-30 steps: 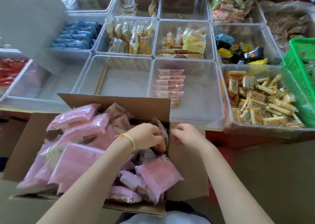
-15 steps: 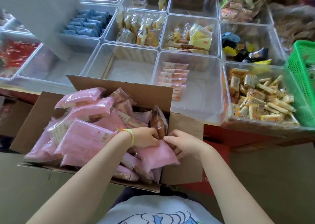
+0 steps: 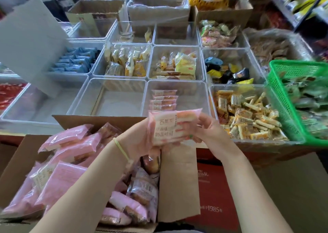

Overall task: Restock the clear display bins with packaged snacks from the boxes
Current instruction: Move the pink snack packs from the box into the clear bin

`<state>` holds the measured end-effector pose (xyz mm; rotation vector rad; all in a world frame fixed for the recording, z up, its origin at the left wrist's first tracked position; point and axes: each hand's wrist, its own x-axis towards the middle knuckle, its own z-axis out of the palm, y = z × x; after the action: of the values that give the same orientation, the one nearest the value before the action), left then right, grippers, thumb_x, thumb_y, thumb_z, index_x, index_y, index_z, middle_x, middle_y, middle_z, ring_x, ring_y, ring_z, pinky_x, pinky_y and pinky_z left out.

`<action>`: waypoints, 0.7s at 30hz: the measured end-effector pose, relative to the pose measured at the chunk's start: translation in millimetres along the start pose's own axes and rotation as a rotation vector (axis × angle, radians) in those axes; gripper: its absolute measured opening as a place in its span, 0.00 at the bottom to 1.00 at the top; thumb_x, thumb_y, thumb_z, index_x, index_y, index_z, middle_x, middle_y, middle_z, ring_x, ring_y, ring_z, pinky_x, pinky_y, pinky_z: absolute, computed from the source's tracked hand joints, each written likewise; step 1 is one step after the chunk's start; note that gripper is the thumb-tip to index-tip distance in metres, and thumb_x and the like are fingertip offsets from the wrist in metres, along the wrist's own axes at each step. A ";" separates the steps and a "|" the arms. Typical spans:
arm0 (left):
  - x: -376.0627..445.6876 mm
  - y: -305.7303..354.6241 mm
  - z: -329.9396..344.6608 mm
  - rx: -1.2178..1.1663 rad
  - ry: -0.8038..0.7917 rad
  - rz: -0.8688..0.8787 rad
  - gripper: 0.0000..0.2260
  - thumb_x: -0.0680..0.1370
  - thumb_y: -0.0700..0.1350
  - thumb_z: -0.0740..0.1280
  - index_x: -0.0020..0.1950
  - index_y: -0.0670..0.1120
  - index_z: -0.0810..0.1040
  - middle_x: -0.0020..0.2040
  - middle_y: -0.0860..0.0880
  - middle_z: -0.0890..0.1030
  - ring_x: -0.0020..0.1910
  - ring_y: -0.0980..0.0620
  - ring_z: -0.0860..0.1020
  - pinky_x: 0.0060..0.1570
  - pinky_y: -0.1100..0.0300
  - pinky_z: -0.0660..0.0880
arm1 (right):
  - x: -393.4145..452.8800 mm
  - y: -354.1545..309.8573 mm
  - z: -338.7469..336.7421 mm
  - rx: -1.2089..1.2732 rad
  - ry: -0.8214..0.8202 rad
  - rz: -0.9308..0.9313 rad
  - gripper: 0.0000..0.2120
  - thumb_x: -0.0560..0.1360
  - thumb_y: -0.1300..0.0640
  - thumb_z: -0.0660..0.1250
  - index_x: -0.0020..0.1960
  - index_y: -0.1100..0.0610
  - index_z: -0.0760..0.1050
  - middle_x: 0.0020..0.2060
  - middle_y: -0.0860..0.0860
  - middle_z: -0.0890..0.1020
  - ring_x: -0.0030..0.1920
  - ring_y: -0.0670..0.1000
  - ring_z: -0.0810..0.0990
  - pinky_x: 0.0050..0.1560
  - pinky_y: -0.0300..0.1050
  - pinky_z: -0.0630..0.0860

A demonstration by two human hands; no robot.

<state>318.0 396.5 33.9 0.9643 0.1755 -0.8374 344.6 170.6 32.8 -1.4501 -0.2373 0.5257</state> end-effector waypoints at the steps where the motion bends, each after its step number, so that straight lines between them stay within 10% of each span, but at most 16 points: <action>1: 3.1 9.3 2.2 0.084 0.052 0.033 0.27 0.70 0.63 0.72 0.63 0.48 0.81 0.55 0.40 0.83 0.43 0.42 0.84 0.27 0.60 0.79 | 3.6 -0.8 -3.0 0.031 0.056 -0.004 0.15 0.71 0.52 0.73 0.57 0.51 0.83 0.43 0.49 0.84 0.32 0.47 0.67 0.31 0.41 0.62; 3: 7.2 27.4 4.6 0.275 0.235 0.113 0.32 0.74 0.69 0.57 0.66 0.48 0.77 0.59 0.41 0.82 0.56 0.40 0.81 0.41 0.53 0.83 | 11.9 -1.9 -11.6 0.058 0.172 -0.017 0.13 0.71 0.50 0.74 0.56 0.49 0.84 0.40 0.50 0.83 0.31 0.49 0.64 0.30 0.41 0.62; 6: 14.5 51.6 7.7 0.474 0.429 0.331 0.20 0.76 0.58 0.63 0.59 0.47 0.79 0.54 0.46 0.84 0.54 0.46 0.82 0.52 0.53 0.79 | 25.6 -6.6 -23.9 -0.024 0.262 -0.038 0.12 0.72 0.49 0.74 0.55 0.49 0.84 0.38 0.49 0.82 0.29 0.49 0.65 0.30 0.42 0.64; 12: 54.2 82.6 -9.5 0.693 0.623 0.407 0.07 0.75 0.44 0.74 0.52 0.48 0.82 0.45 0.51 0.86 0.43 0.57 0.82 0.42 0.64 0.77 | 65.5 -2.0 -33.1 -0.122 0.329 -0.062 0.06 0.76 0.50 0.73 0.52 0.49 0.81 0.34 0.42 0.81 0.30 0.47 0.71 0.30 0.37 0.70; 21: 68.2 45.9 -88.9 1.323 0.903 -0.085 0.09 0.79 0.49 0.64 0.56 0.50 0.81 0.52 0.47 0.82 0.45 0.49 0.78 0.42 0.60 0.71 | 112.4 74.9 -37.0 -0.388 0.294 0.149 0.06 0.75 0.59 0.74 0.51 0.51 0.81 0.33 0.41 0.82 0.32 0.36 0.78 0.34 0.29 0.72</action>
<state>416.1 441.9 -20.7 2.5742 0.4543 -0.4611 444.1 194.1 -62.9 -1.9117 0.0060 0.3912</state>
